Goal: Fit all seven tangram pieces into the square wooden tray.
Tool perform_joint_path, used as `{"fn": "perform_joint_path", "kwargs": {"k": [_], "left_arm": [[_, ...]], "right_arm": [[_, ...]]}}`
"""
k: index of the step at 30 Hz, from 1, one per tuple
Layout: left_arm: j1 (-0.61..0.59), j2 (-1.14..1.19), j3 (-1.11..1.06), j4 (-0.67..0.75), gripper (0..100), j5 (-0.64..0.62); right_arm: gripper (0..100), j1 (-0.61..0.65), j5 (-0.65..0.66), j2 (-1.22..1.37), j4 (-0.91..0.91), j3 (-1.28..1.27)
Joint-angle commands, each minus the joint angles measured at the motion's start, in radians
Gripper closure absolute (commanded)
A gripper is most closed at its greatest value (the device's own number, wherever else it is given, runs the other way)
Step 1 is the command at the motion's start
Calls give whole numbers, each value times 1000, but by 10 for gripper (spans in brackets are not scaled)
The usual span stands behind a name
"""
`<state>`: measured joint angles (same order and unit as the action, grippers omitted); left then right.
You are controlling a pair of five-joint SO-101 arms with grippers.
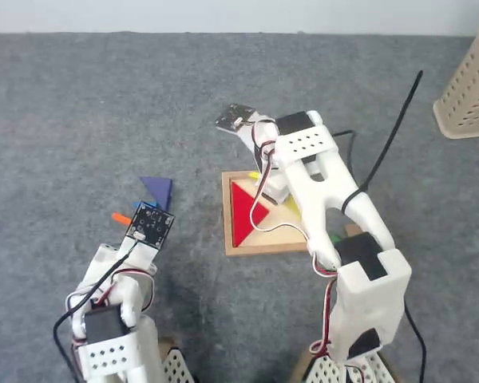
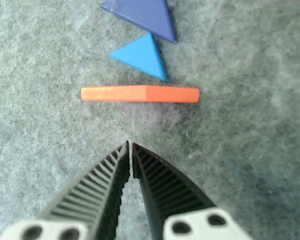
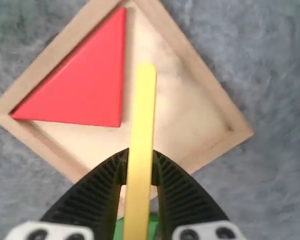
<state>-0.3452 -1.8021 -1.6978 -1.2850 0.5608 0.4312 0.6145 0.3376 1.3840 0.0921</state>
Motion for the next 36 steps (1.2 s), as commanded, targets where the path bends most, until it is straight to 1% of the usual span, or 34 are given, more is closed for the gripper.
{"fn": "perform_joint_path", "kwargs": {"k": [1, 8, 10, 13, 16, 17, 22, 24, 26, 31, 36], "left_arm": [[0, -23, 13, -12, 986, 14], [0, -23, 13, -12, 986, 14], [0, -23, 13, -12, 986, 14], [0, -23, 13, -12, 986, 14], [0, -23, 13, -12, 986, 14], [0, -23, 13, -12, 986, 14], [0, -23, 13, -12, 986, 14], [0, -23, 13, -12, 986, 14], [0, -23, 13, -12, 986, 14], [0, -23, 13, -12, 986, 14], [0, -23, 13, -12, 986, 14]], "right_arm": [[992, -16, 98, -77, -70, 6], [992, -27, 308, 48, -306, 11], [990, -31, 325, 74, -323, 11], [989, -33, 384, 91, -317, 8], [982, -33, 399, 94, -302, 5], [963, -33, 399, 93, -291, 6], [798, -33, 399, 93, -269, 9], [779, -30, 399, 91, -240, 12], [796, -25, 399, 91, -202, 29], [888, -18, 396, 91, -96, 104], [899, -16, 394, 91, 5, 167]]}}
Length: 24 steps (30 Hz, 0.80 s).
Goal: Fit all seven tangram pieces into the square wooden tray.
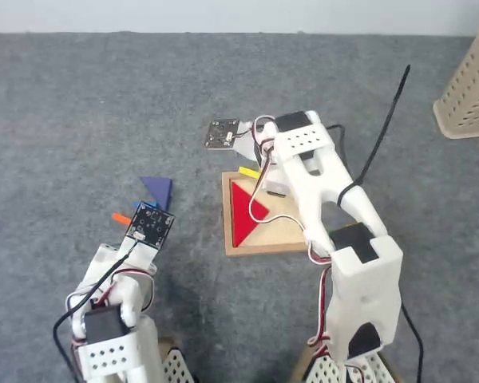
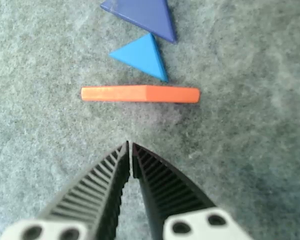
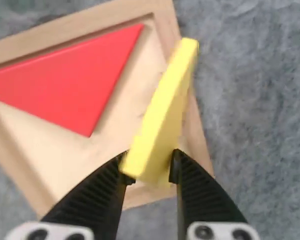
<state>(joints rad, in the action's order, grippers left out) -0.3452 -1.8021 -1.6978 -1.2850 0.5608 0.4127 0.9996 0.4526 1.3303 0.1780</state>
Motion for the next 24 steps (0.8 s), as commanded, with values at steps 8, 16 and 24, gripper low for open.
{"fn": "perform_joint_path", "kwargs": {"k": [8, 16, 24], "left_arm": [[0, -23, 13, -12, 986, 14], [0, -23, 13, -12, 986, 14], [0, -23, 13, -12, 986, 14]], "right_arm": [[902, 27, 9, -24, 105, 103], [904, 27, 8, -97, 145, 97], [905, 30, -69, -177, 206, 97]]}}
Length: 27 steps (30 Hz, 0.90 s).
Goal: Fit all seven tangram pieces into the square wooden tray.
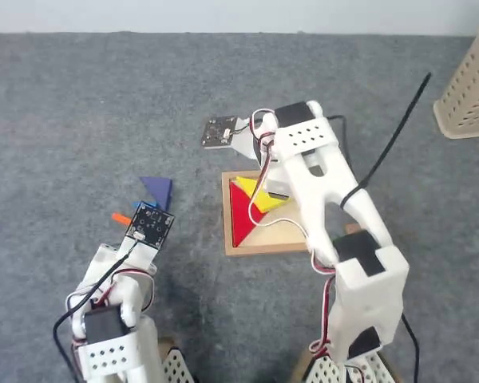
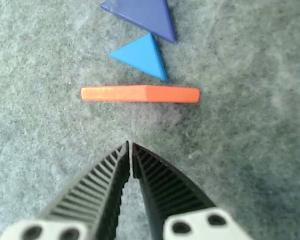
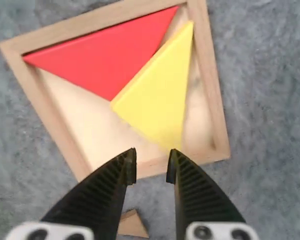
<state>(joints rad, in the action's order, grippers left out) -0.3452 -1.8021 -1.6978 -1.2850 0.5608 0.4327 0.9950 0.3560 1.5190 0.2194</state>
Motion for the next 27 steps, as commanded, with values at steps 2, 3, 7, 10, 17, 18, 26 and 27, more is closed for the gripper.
{"fn": "perform_joint_path", "kwargs": {"k": [2, 3, 7, 10, 17, 18, 26, 27], "left_arm": [[0, -23, 13, -12, 986, 14], [0, -23, 13, -12, 986, 14], [0, -23, 13, -12, 986, 14], [0, -23, 13, -12, 986, 14], [0, -23, 13, -12, 986, 14], [0, -23, 13, -12, 986, 14], [0, -23, 13, -12, 986, 14], [0, -23, 13, -12, 986, 14]], "right_arm": [[905, 10, -147, -76, 10, 43], [913, 8, -184, -67, -7, 26], [997, 1, -339, -12, -134, -51], [993, -19, -414, 41, -208, -83], [991, -51, -396, 189, -248, -51], [991, -58, -393, 205, -248, -34], [991, -62, -391, 252, -240, 57], [991, -62, -391, 249, -239, 60]]}}
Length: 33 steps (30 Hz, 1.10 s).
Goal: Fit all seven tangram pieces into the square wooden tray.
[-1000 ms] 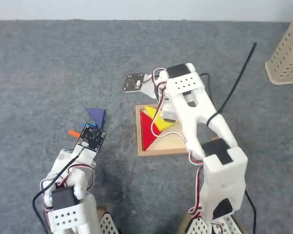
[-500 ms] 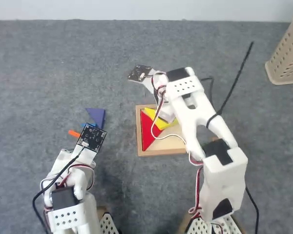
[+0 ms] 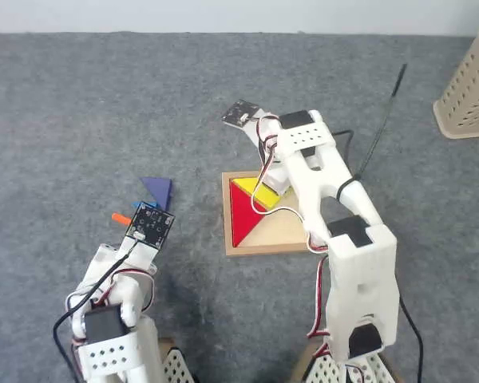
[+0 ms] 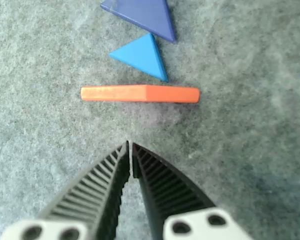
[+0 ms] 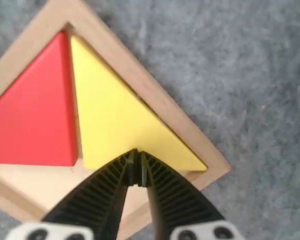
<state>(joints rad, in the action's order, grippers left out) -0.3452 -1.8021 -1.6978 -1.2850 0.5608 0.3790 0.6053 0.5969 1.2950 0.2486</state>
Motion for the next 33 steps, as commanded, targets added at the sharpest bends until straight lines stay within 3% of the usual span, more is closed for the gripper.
{"fn": "perform_joint_path", "kwargs": {"k": [1, 4, 9, 16, 25, 33], "left_arm": [[0, -23, 13, -12, 986, 14], [0, -23, 13, -12, 986, 14], [0, -23, 13, -12, 986, 14], [0, -23, 13, -12, 986, 14], [0, -23, 13, -12, 986, 14], [0, -23, 13, -12, 986, 14]], "right_arm": [[991, -7, -6, 5, -13, 31], [991, -7, -14, -18, 13, 37], [991, -13, -140, -168, 56, 17], [991, -24, -189, -521, 13, -293], [991, -228, -183, -918, -162, -824], [988, -343, -189, -1003, -229, -1068]]}}
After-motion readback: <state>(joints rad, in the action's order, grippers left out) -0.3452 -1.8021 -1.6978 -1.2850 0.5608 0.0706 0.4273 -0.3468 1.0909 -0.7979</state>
